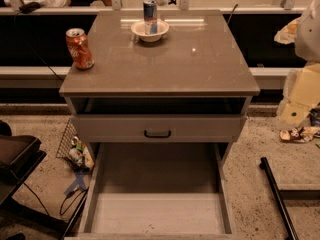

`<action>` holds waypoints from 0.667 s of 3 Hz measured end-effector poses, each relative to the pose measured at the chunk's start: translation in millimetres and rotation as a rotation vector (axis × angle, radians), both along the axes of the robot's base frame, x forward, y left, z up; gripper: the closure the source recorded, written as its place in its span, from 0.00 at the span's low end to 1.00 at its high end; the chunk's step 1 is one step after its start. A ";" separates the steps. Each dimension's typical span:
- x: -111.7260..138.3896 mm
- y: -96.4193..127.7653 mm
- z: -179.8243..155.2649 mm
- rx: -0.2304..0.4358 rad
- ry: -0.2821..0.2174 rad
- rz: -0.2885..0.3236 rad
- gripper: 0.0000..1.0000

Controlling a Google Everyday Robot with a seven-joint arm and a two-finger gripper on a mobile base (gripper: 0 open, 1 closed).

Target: Pick redbull can from paper bowl and place on counter

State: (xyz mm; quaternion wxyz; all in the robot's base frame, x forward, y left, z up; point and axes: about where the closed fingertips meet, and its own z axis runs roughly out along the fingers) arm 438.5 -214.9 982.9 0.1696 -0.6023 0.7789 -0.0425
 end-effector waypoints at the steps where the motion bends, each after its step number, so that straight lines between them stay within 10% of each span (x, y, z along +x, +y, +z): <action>1: 0.0 0.0 0.1 0.000 0.000 0.000 0.00; 2: 11.7 -1.5 2.4 0.036 -0.065 -0.020 0.00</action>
Offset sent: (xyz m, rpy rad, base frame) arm 0.0805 -0.0216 0.0274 0.2686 -0.4620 -0.1501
